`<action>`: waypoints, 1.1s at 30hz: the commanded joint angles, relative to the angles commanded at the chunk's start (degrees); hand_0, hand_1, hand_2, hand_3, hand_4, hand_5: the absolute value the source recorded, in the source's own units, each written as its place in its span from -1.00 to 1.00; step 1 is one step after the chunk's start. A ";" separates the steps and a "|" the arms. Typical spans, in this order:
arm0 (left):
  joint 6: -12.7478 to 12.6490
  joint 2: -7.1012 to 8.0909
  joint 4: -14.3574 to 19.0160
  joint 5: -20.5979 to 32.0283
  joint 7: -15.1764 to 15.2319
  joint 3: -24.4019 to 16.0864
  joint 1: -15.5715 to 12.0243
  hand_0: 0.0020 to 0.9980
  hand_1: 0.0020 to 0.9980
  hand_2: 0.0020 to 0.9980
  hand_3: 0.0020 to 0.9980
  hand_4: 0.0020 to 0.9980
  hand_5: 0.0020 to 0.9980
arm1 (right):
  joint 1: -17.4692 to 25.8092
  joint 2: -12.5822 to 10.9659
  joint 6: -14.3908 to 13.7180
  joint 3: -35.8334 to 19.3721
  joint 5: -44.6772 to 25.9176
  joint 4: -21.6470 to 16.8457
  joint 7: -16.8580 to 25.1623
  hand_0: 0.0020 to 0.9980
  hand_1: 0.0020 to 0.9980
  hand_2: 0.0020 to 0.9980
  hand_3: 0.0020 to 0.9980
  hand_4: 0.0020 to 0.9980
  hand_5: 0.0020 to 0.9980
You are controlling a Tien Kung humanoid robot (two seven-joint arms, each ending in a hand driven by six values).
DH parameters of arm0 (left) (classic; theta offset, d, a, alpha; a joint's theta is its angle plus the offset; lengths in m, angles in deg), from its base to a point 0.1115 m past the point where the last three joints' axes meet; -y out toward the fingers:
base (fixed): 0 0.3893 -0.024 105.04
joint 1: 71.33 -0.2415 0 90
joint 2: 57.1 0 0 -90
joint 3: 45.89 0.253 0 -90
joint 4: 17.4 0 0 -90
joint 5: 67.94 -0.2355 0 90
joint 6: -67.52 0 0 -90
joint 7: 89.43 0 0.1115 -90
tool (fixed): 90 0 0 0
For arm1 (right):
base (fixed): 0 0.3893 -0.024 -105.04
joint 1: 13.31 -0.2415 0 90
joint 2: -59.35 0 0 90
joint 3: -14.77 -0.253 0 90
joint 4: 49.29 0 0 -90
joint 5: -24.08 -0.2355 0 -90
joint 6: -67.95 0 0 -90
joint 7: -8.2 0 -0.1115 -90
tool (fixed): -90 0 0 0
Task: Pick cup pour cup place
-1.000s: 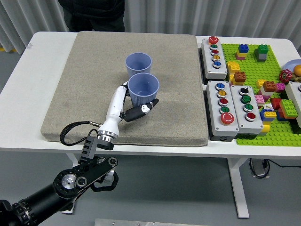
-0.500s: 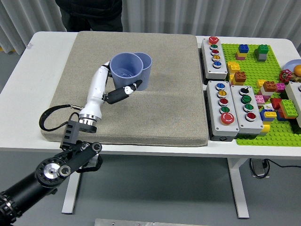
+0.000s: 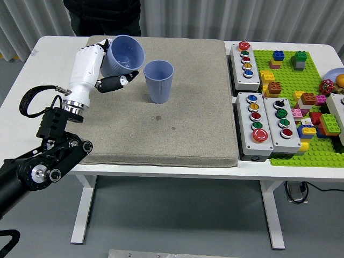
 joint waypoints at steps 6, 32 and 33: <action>0.00 -0.99 -0.84 1.93 0.67 0.66 0.84 -0.12 -0.17 -0.03 0.09 0.56 -0.52 | -0.19 -0.01 -0.10 0.13 -0.09 0.01 0.01 0.35 0.23 0.13 0.16 -1.00 -0.66; 0.00 -2.81 -9.50 5.04 1.35 4.14 5.72 -0.11 -0.17 -0.03 0.09 0.59 -0.44 | -0.75 -0.03 -0.29 0.33 -0.39 0.06 -0.02 0.35 0.23 0.13 0.16 -1.00 -0.66; 0.00 -2.80 -9.79 5.25 1.42 4.33 5.85 -0.11 -0.17 -0.03 0.09 0.59 -0.44 | -0.75 -0.03 -0.30 0.34 -0.39 0.07 -0.02 0.35 0.23 0.13 0.16 -1.00 -0.66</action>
